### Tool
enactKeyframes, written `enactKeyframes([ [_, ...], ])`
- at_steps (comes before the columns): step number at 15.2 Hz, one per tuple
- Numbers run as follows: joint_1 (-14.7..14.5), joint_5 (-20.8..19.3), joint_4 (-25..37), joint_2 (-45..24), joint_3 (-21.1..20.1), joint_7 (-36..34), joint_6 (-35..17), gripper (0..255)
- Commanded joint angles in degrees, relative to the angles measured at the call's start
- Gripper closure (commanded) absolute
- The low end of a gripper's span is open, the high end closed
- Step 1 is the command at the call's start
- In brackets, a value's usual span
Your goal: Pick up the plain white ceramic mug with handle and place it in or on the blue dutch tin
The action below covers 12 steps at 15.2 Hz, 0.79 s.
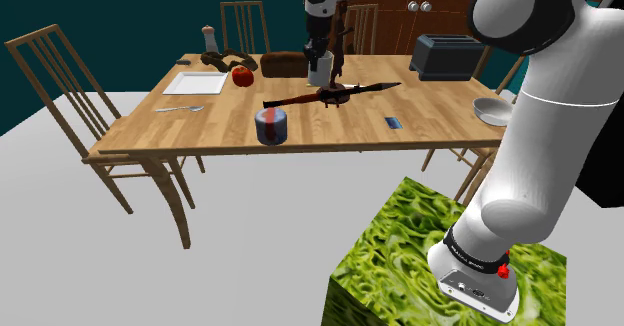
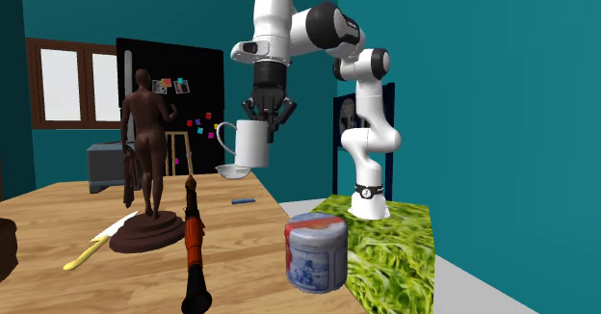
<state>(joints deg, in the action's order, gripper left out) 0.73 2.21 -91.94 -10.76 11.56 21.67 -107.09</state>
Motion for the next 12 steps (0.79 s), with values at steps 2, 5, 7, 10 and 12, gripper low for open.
enactKeyframes([
  [2,-2.1,-0.2,3.3,-2.0,-1.4,-3.7,1.4,255],
  [5,-4.0,-0.3,7.7,-4.7,-2.7,-7.1,3.0,255],
  [7,-5.3,-0.4,11.2,-6.9,-3.4,-9.2,4.2,255],
  [10,-7.2,-0.5,17.4,-10.8,-4.4,-12.3,6.6,255],
  [12,-8.4,-0.6,22.4,-13.9,-5.0,-14.3,8.5,255],
])
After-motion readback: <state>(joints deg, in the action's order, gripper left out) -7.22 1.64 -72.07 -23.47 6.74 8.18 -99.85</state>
